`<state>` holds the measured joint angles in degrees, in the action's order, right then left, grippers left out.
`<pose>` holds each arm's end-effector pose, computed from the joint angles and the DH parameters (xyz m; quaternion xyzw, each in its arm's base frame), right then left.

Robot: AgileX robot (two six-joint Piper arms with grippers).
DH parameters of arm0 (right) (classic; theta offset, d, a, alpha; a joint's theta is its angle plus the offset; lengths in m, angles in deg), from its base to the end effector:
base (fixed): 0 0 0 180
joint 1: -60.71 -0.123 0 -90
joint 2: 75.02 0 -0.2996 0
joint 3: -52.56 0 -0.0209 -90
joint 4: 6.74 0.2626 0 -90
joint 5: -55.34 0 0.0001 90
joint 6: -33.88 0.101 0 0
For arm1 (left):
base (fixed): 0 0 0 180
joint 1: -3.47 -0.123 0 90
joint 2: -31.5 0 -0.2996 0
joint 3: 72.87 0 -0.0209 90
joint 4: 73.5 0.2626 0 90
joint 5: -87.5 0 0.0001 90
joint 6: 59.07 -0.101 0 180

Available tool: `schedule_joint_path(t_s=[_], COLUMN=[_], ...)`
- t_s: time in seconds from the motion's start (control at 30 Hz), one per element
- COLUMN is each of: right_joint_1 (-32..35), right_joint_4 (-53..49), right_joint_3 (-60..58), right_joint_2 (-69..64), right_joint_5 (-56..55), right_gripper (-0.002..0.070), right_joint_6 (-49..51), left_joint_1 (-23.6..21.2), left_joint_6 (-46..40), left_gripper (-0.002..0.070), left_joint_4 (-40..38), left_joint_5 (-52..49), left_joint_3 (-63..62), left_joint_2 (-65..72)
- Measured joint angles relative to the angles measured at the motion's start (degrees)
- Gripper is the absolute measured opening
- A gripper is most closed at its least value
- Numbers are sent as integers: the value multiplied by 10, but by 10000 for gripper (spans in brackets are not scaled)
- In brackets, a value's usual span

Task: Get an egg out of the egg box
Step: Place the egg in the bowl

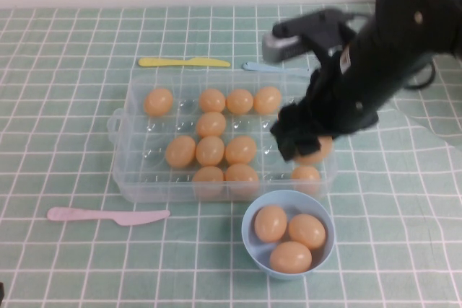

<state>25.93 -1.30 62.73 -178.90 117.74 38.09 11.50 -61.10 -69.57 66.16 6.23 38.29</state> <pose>0.3041 0.2215 0.3257 -0.2453 0.9461 0.1121 0.1796 0.0591 -0.0058 0.1682 0.0888 0.7999 -0.0021 0.5936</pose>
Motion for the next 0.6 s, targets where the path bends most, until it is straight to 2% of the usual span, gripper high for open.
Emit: schedule_joint_path(t_s=[0.3, 0.6], right_joint_1=[-72, -76], right_joint_4=[30, 33], right_joint_3=[-112, -120], right_joint_2=[48, -3], right_joint_5=[-4, -67], right_gripper=[454, 453], right_joint_6=[30, 32], left_joint_1=[0, 0], left_joint_6=[0, 0], left_gripper=[-4, -4], left_joint_4=[0, 0], left_joint_5=[0, 0], left_joint_3=[0, 0], left_joint_2=[0, 0])
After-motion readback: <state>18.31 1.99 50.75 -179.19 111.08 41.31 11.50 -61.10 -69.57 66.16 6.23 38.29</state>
